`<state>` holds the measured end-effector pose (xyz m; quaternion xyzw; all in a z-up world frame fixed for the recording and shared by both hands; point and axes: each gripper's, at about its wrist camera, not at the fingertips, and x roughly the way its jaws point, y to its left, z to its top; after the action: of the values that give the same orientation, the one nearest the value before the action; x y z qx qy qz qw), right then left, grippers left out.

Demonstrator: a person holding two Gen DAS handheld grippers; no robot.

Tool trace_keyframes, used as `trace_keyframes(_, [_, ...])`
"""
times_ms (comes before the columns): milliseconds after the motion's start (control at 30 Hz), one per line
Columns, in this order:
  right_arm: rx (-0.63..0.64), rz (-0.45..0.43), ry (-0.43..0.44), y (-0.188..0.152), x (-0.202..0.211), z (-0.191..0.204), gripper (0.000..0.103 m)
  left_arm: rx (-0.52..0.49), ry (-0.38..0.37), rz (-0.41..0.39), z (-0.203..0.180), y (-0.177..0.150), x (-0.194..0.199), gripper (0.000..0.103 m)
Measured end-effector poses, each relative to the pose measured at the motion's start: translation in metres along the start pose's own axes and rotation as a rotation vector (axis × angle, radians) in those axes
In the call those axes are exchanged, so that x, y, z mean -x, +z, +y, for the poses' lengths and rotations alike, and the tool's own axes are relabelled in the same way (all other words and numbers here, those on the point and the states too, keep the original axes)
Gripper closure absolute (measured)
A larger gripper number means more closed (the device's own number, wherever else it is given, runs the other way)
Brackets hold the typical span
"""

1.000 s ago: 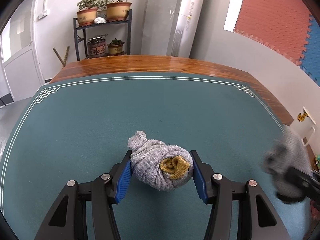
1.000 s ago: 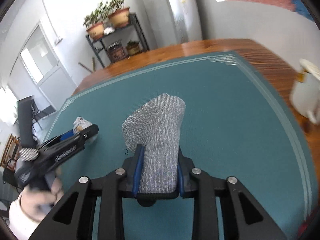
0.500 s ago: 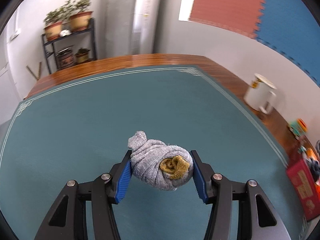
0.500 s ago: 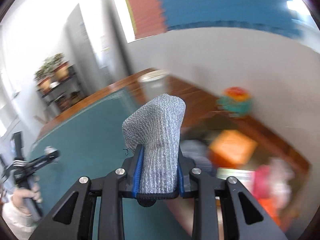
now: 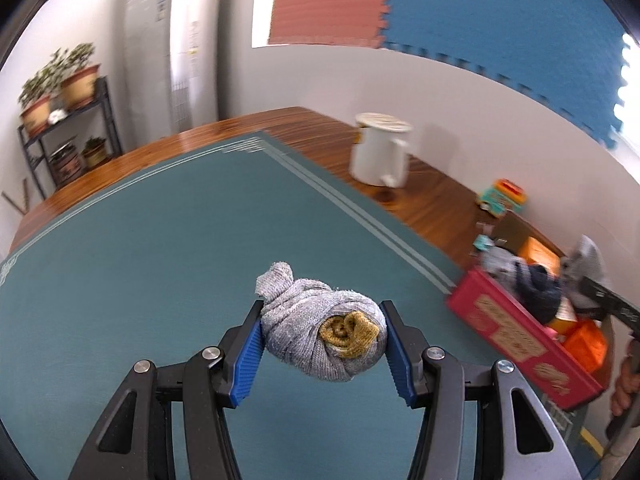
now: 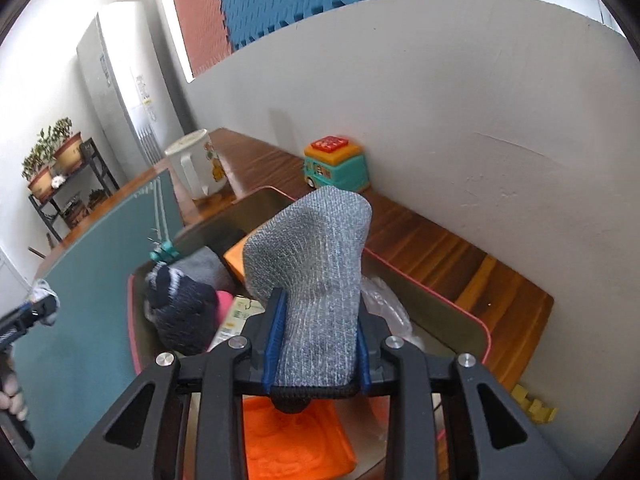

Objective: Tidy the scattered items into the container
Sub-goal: 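Carry both grey socks over the tin and open both tools to drop them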

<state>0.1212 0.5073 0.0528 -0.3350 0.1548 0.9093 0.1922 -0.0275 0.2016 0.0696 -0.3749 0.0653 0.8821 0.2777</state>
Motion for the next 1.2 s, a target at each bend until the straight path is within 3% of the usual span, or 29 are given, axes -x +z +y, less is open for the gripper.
trace_keyframes(133, [0.059,0.003,-0.032,-0.006,-0.006,-0.003,0.069,-0.035,-0.034,0.014,-0.029,-0.001,0.001,0.046])
trace_keyframes(267, [0.038,-0.017,0.029,-0.009,0.002,-0.012,0.062,-0.061,-0.084,0.029,-0.056,-0.001,0.002,0.046])
trace_keyframes(367, [-0.008,-0.056,0.073,-0.014,0.014,-0.022,0.032,-0.090,-0.116,0.022,-0.078,0.001,0.004,0.046])
trace_keyframes(400, [-0.021,-0.085,0.079,-0.015,0.022,-0.025,0.027,-0.101,-0.128,0.021,-0.086,0.002,0.003,0.046])
trace_keyframes(600, [-0.054,-0.219,0.091,-0.021,0.063,-0.034,0.025,-0.188,-0.218,0.029,-0.141,0.002,-0.002,0.046])
trace_keyframes(800, [-0.089,-0.236,0.096,-0.032,0.080,-0.043,0.025,-0.260,-0.323,0.065,-0.188,-0.006,-0.008,0.044])
trace_keyframes(867, [-0.101,-0.238,0.100,-0.035,0.082,-0.046,0.025,-0.267,-0.347,0.087,-0.198,-0.010,-0.014,0.037])
trace_keyframes(933, [-0.113,-0.238,0.104,-0.037,0.082,-0.048,0.025,-0.267,-0.353,0.099,-0.203,-0.013,-0.019,0.031])
trace_keyframes(1100, [-0.136,-0.228,0.118,-0.042,0.080,-0.050,0.025,-0.250,-0.344,0.094,-0.196,-0.016,-0.020,0.031])
trace_keyframes(1200, [-0.130,-0.211,0.125,-0.046,0.079,-0.047,0.025,-0.248,-0.298,0.056,-0.185,-0.015,-0.012,0.031])
